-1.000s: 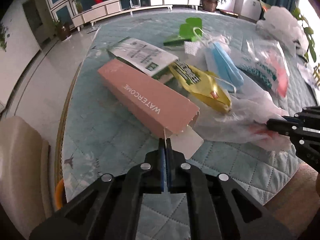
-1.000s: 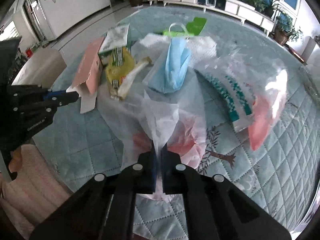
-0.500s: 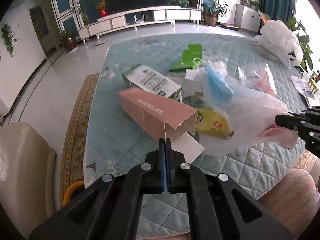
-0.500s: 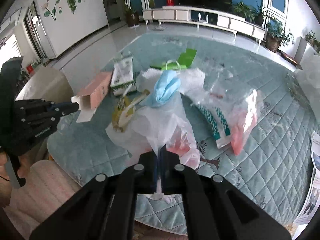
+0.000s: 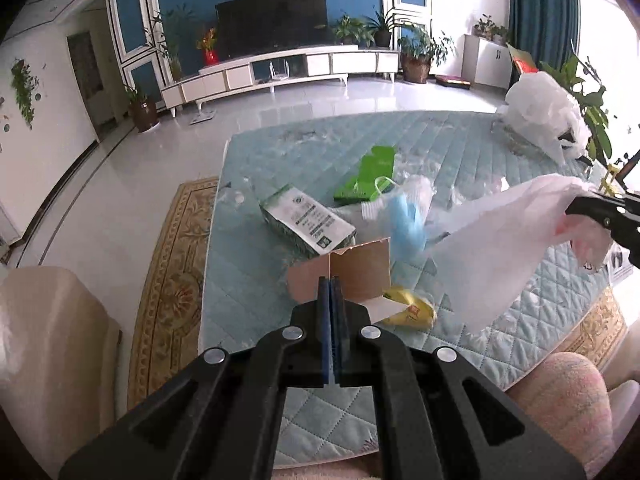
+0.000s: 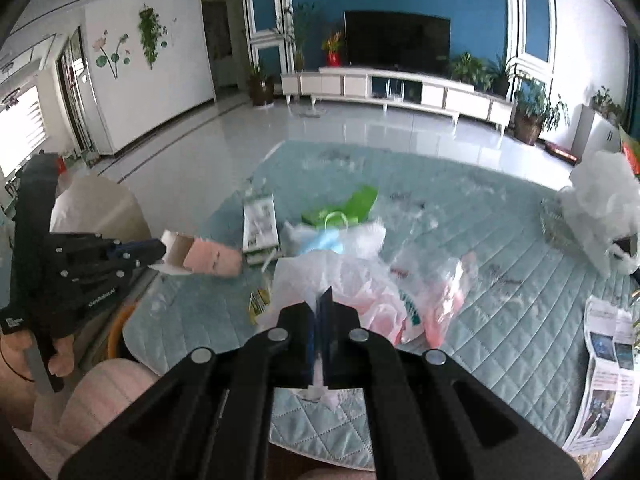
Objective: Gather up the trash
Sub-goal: 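Lift the plastic bag and torn box piece and carry them toward the bin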
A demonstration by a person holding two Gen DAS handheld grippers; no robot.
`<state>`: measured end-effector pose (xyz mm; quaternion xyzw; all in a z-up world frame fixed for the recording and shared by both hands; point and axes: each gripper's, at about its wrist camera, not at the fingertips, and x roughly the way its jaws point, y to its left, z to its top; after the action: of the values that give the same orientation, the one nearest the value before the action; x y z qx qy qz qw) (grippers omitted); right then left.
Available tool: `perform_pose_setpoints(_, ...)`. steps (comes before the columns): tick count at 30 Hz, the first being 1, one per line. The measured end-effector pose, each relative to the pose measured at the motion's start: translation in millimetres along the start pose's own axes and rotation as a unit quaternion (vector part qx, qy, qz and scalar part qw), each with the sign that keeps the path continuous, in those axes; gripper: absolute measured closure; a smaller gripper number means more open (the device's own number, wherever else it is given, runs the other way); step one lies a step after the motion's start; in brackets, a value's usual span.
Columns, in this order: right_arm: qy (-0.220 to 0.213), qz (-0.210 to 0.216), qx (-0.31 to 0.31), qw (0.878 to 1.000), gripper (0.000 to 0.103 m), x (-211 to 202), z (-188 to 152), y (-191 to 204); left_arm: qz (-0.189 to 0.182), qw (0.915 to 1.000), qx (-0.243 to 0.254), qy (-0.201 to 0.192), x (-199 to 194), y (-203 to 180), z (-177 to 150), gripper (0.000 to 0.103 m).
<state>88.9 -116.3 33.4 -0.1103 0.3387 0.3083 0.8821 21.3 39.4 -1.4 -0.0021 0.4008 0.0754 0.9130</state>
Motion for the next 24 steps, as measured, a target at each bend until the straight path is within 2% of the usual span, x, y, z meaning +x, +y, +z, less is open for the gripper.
perform_pose_setpoints(6, -0.022, 0.005, -0.005, 1.000, 0.101, -18, 10, 5, -0.002, 0.9999, 0.003, -0.014, -16, 4, 1, 0.097)
perform_pose_setpoints(14, -0.018, 0.028, -0.035, 0.999, 0.101, -17, 12, 35, 0.001, 0.9999, 0.001, -0.016, -29, 11, -5, 0.097)
perform_pose_setpoints(20, -0.019, 0.063, -0.053, 0.996, 0.101, -14, 14, 71, 0.011, 0.9996, -0.010, -0.024, -55, 34, -11, 0.097)
perform_pose_setpoints(24, -0.021, 0.095, -0.088, 0.991, 0.101, -11, 23, 113, 0.028, 0.9985, -0.036, -0.029, -76, 63, -24, 0.097)
